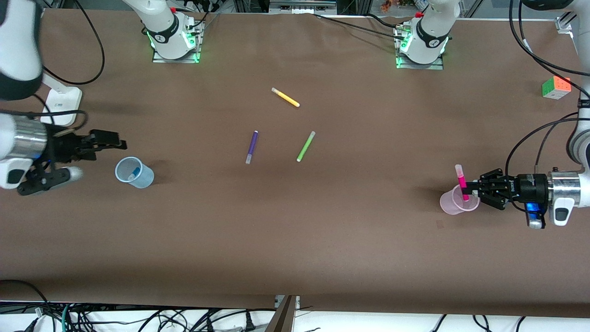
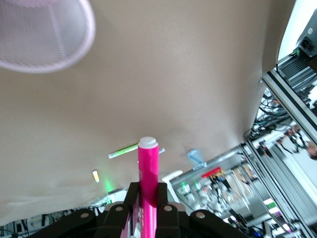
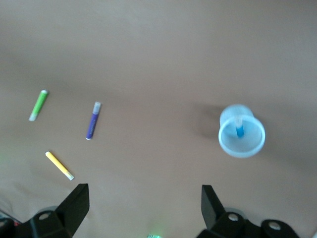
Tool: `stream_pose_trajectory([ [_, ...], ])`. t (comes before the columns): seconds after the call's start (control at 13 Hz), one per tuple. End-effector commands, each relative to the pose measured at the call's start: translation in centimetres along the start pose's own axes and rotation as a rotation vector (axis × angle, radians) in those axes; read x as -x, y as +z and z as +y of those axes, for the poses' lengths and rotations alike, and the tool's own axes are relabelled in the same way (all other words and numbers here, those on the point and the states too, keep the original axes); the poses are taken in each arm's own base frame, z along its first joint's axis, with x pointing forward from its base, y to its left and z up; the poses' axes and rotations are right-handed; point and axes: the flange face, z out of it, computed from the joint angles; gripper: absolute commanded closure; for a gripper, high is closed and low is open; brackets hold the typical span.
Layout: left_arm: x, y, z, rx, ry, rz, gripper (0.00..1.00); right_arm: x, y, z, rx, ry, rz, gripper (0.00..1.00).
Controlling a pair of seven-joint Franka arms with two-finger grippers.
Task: Place pink and blue markers in matching cups
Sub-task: 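Carry the pink marker over the pink cup while the right gripper withdraws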
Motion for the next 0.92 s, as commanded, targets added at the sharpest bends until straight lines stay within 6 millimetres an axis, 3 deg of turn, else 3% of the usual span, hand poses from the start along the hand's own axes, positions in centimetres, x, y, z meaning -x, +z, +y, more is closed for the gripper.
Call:
stream_pose_trajectory([
  [0.0, -2.9, -0.9, -3.7, 0.079, 0.027, -0.081, 1.0, 1.0, 0.1, -1.2, 0.068, 0.067, -0.058, 0.0],
  [0.23, -5.6, -1.1, -7.1, 0.143, 0.043, -0.125, 1.0, 1.7, 0.1, -1.1, 0.083, 0.066, -0.098, 0.0],
  [0.54, -8.1, -0.5, -9.4, 0.175, 0.094, -0.138, 1.0, 4.1, -2.6, -1.4, 0.154, 0.079, -0.049, 0.0],
  [0.69, -9.1, 0.0, -10.1, 0.185, 0.118, -0.142, 1.0, 7.9, -5.4, 1.6, 0.133, 0.124, 0.057, 0.0],
  [0.77, -9.5, 0.2, -10.4, 0.192, 0.119, -0.145, 1.0, 9.8, -5.6, 3.4, 0.127, 0.158, 0.078, 0.0],
  [0.85, -9.5, 0.1, -10.4, 0.196, 0.119, -0.144, 1.0, 11.3, -6.0, 4.1, 0.125, 0.175, 0.089, 0.0],
])
